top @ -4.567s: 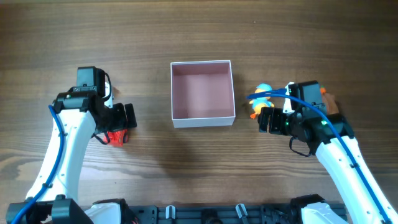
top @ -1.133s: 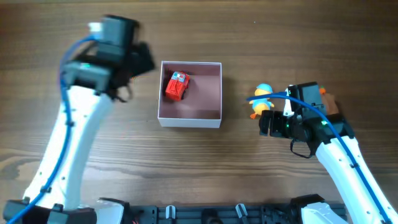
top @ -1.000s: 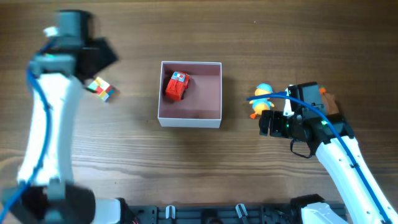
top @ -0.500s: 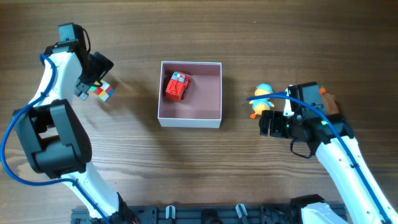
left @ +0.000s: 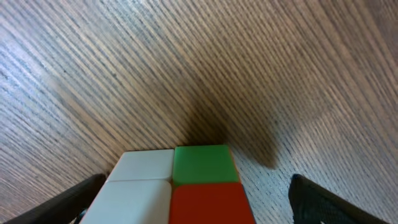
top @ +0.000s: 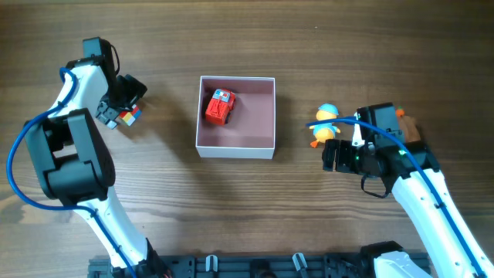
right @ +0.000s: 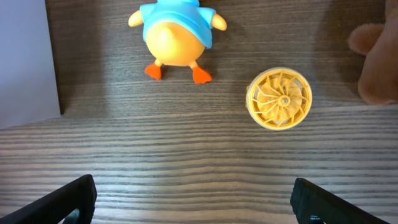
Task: Pack container
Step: 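Move left gripper to the colour cube and grasp it, then carry the cube into the box, release, and lift left gripper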
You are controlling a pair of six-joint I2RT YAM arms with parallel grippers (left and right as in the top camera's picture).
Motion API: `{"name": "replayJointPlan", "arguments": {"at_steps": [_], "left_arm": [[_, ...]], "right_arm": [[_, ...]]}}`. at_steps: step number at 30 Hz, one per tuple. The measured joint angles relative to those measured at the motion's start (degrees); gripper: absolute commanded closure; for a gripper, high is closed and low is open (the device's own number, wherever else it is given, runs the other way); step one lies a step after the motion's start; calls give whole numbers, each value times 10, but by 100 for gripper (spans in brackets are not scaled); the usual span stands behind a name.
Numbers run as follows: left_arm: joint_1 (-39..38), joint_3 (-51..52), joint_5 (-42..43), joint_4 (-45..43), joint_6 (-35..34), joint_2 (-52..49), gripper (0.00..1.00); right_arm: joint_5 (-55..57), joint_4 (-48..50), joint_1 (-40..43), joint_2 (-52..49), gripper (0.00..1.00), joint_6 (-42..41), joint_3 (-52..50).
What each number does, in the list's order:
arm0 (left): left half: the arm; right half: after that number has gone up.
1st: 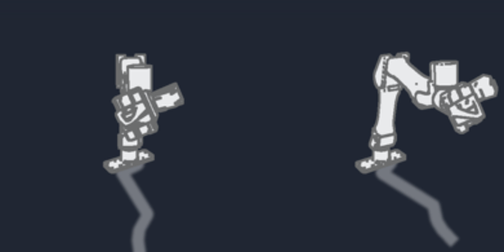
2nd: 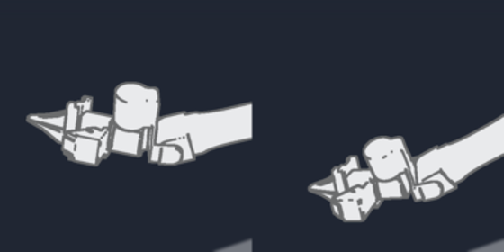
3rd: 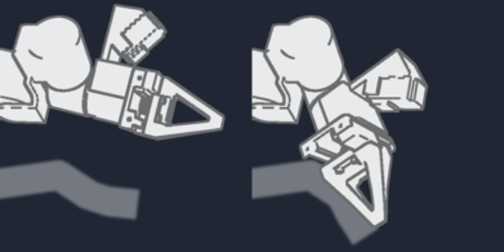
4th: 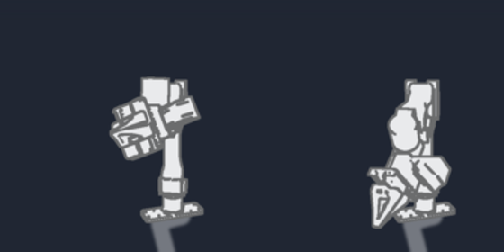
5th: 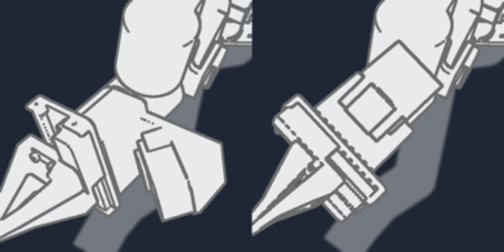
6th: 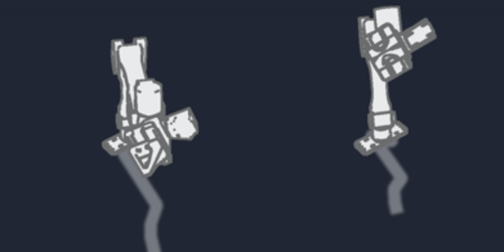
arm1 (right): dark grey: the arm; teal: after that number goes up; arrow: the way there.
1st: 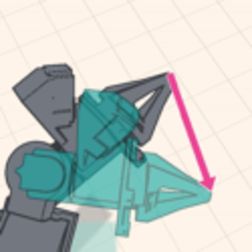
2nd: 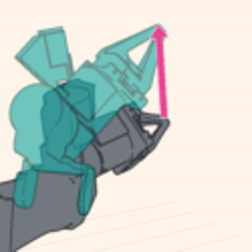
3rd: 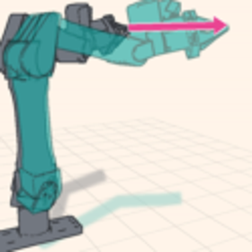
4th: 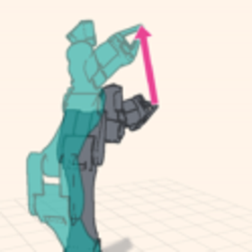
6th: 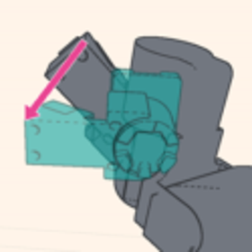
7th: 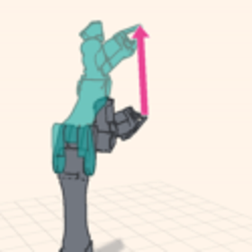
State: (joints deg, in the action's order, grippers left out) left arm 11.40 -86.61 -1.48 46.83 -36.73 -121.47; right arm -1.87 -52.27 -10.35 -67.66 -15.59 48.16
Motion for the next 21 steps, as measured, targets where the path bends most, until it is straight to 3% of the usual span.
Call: {"name": "replayJointPlan", "arguments": {"at_steps": [3, 5, 12, 17, 21], "left_arm": [[0, 0, 1, 1, 4, 0, 37], [0, 0, 1, 5, 5, 0, 49], [0, 0, 2, 11, 4, 2, 65], [-16, 0, -4, 38, 29, 74, 68], [-77, 0, -22, 74, 58, 184, 69]], "right_arm": [[0, -1, 0, 0, 0, 0, 0], [0, -1, 0, 0, 0, 0, 0], [0, -1, 0, 0, 0, 0, 0], [0, 10, 0, 0, 0, 0, 0], [0, 19, 9, 6, 0, -31, 0]]}}
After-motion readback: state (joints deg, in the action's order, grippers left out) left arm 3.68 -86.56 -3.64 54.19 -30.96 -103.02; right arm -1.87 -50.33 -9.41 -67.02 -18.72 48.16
